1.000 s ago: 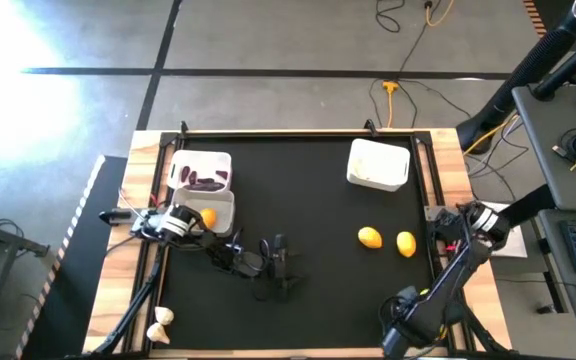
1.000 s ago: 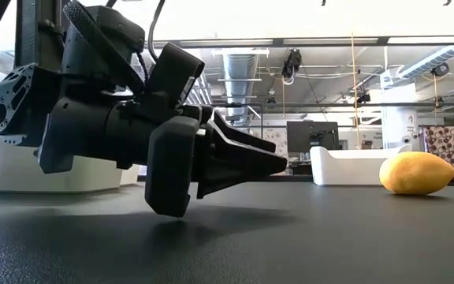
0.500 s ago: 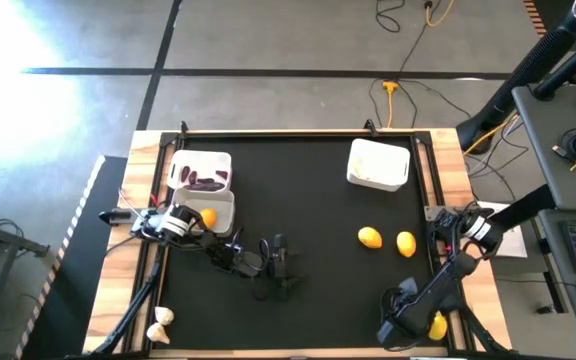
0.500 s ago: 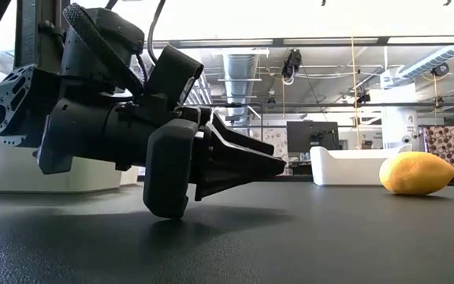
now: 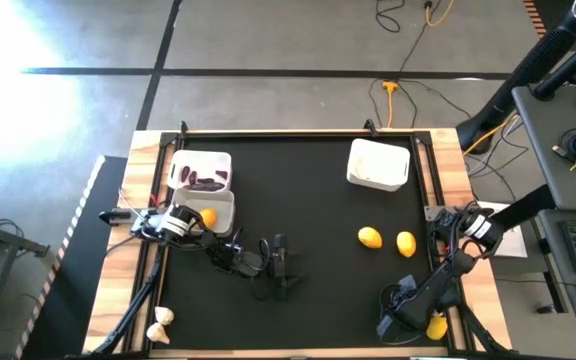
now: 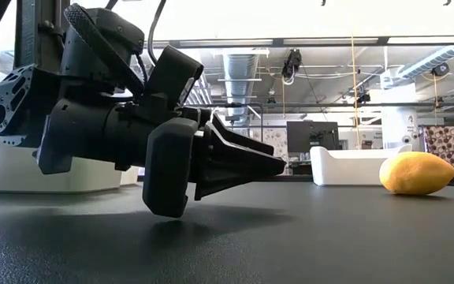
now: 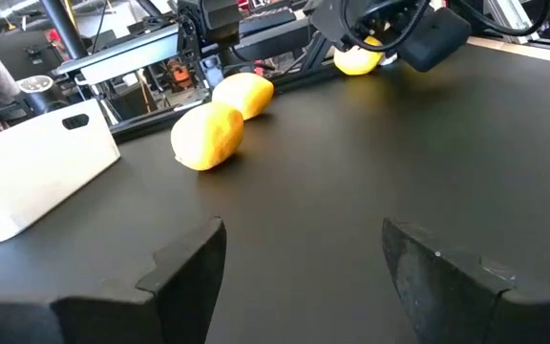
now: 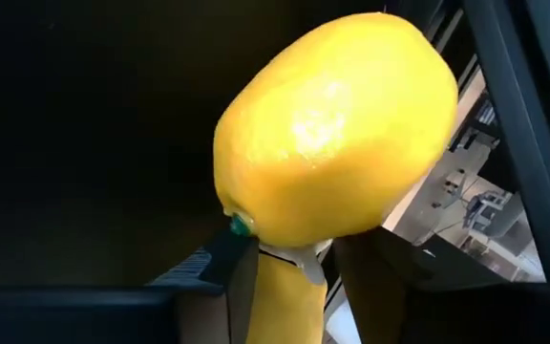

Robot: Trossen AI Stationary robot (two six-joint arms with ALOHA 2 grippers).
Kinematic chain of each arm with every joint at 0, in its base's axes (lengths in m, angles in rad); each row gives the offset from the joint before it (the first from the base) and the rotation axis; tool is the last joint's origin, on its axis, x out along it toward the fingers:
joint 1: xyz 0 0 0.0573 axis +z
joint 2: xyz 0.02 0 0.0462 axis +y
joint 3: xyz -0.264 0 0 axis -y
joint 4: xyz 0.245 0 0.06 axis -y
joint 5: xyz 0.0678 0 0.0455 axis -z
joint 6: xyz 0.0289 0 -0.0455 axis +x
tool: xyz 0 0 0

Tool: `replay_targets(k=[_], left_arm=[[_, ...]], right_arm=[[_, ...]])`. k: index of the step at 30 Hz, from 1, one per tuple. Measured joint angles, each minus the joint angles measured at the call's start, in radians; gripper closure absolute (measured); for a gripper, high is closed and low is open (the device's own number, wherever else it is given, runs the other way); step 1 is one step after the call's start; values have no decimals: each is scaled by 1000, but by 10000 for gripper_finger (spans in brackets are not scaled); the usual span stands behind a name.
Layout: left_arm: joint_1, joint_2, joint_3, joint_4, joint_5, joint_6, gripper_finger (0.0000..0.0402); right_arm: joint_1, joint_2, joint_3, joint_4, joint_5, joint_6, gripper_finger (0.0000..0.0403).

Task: Sort produce into baskets
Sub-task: Put the garlic into the right white bin

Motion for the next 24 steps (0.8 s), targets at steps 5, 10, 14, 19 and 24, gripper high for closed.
replay_targets(k=[5, 10, 14, 19, 24], left_arm=[[0, 0, 0, 0, 0, 0, 139], [0, 0, 0, 0, 0, 0, 139], [0, 0, 0, 0, 0, -4, 139], [0, 0, 0, 0, 0, -5, 139], [0, 0, 0, 0, 0, -5, 139]], right_arm=[[-3, 1, 31, 2, 4, -4, 308], [-5, 2, 88, 0, 10, 13, 346], [-8, 2, 130, -2, 13, 31, 376], [-26, 2, 184, -32, 35, 39, 393], [-38, 2, 231, -75, 63, -2, 394]])
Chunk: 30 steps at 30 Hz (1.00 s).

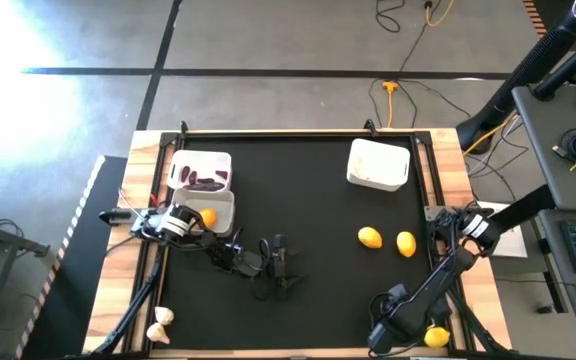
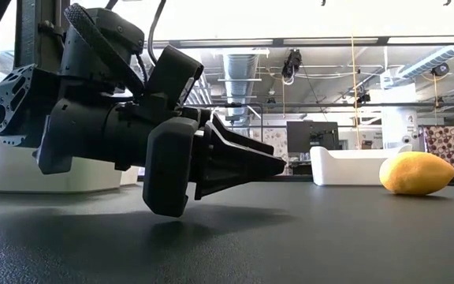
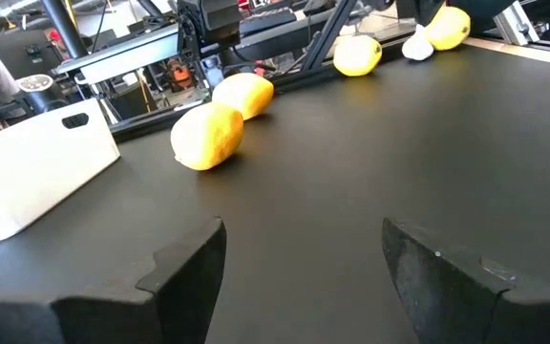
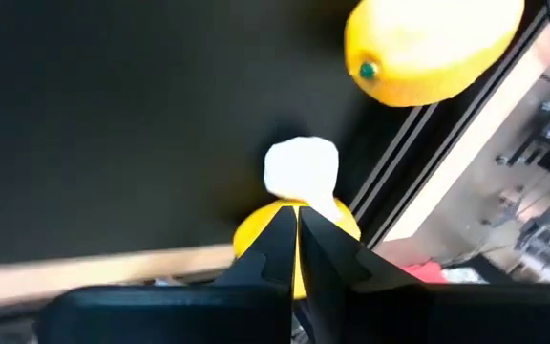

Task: Sort produce into baskets
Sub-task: Put the garlic into the right white bin

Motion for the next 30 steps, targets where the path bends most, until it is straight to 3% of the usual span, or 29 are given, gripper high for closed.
replay_targets(k=[6, 13, 20, 25, 30], left_arm=[[0, 0, 0, 0, 0, 0, 139], [0, 0, 1, 0, 0, 0, 139], [0, 0, 1, 0, 0, 0, 139], [0, 0, 1, 0, 0, 0, 139], [0, 0, 1, 0, 0, 0, 139]], right_arm=[[4, 0, 0, -36, -4, -29, 366], [7, 0, -49, -31, -15, -80, 262], [7, 0, -96, 96, -112, -88, 182], [8, 0, -159, 177, -111, -91, 162], [9, -2, -224, 186, -123, -142, 173]])
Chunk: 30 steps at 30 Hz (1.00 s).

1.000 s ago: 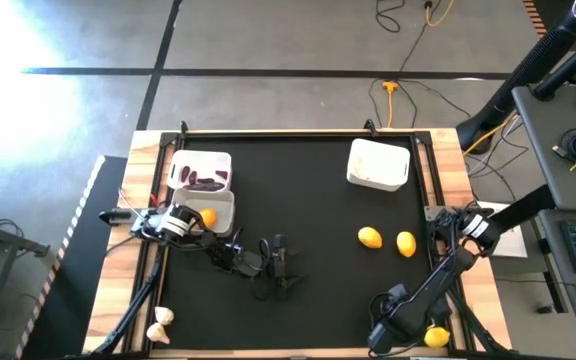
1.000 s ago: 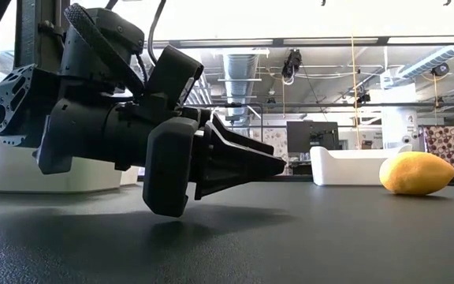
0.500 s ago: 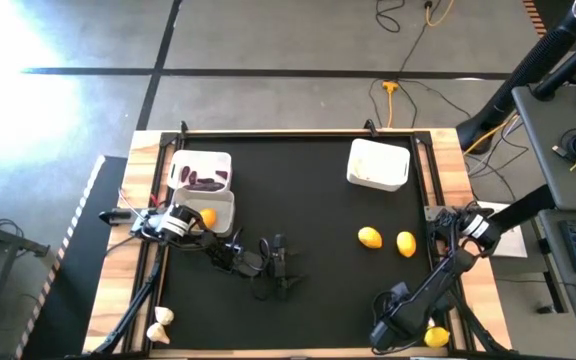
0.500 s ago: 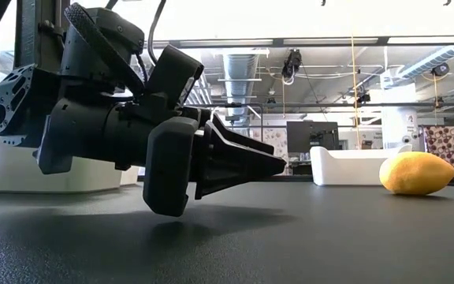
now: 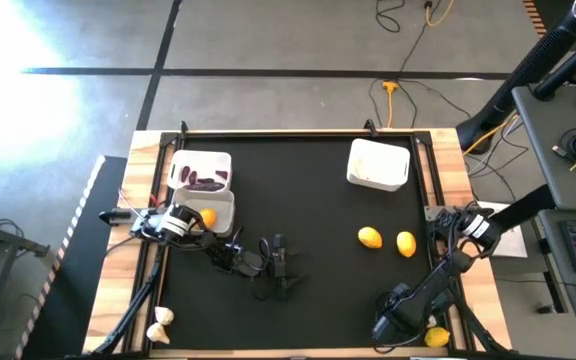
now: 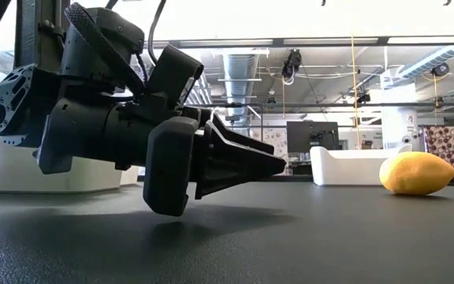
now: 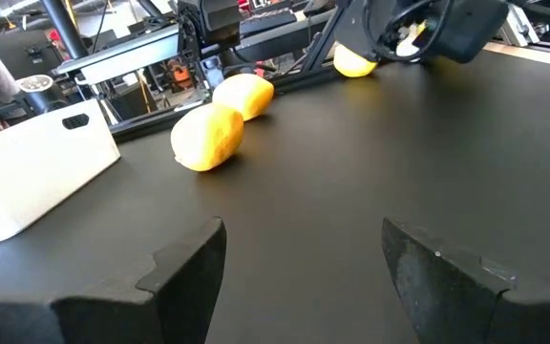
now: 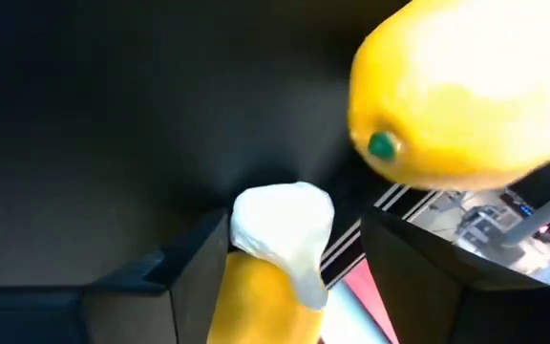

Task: Sort produce into baskets
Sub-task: Put the garlic into the right white bin

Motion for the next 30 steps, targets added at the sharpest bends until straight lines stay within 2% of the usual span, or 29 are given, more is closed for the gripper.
replay_targets(k=[10, 15, 18, 20, 23, 25, 30], left_arm=[[0, 0, 0, 0, 0, 0, 139], [0, 0, 0, 0, 0, 0, 139], [0, 0, 0, 0, 0, 0, 139], [0, 0, 0, 0, 0, 0, 139], [0, 0, 0, -1, 0, -13, 139], [0, -1, 0, -11, 0, -37, 139], [-9, -7, -6, -60, -4, -102, 139]], right_arm=[[-3, -4, -60, 103, -18, -60, 237], [-33, -4, -29, 90, -2, -36, 273], [-77, -11, 43, 100, 64, -19, 282], [-103, -19, 104, 64, 161, -16, 283], [-133, -34, 202, 53, 372, -50, 281], [-155, -48, 272, 12, 545, -129, 281], [-201, -72, 392, -177, 1076, -437, 284]])
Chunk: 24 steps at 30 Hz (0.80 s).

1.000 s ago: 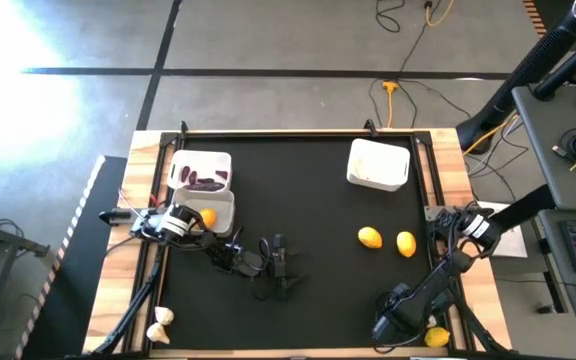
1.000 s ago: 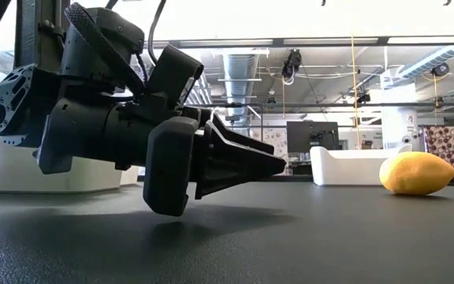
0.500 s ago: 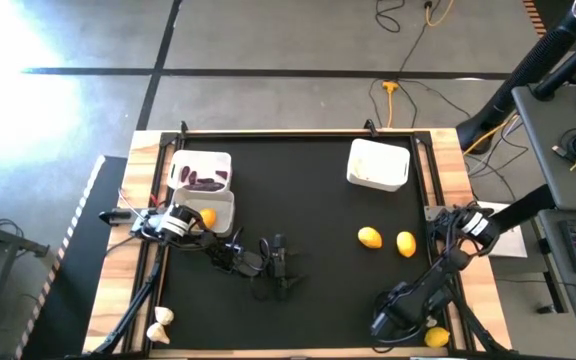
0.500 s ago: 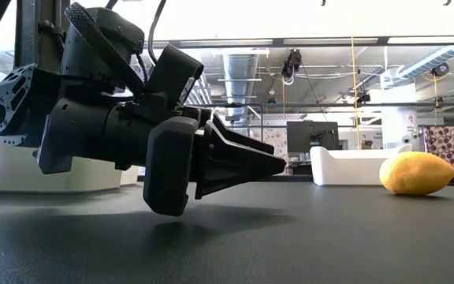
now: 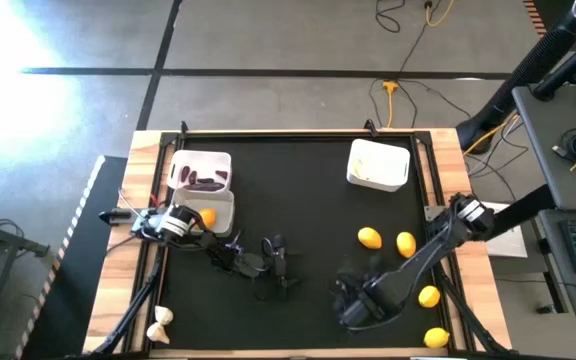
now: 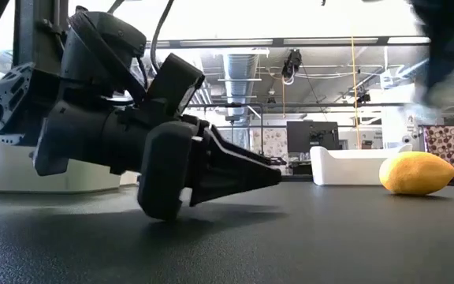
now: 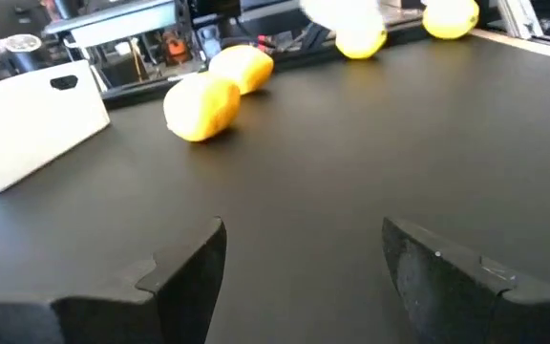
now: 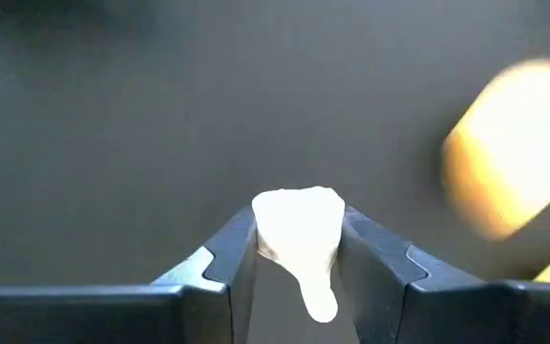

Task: Sort produce into baskets
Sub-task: Put the garlic into the right white bin

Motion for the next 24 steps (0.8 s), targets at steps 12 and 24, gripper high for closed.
replay_targets(k=[12, 24], left_arm=[[-68, -246, -151, -52, -73, -220, 139], [-101, -418, -289, -161, -64, -413, 139]], right_arm=[[-367, -300, -197, -110, 375, -320, 287], [-1086, -588, -715, 709, 109, -897, 284]])
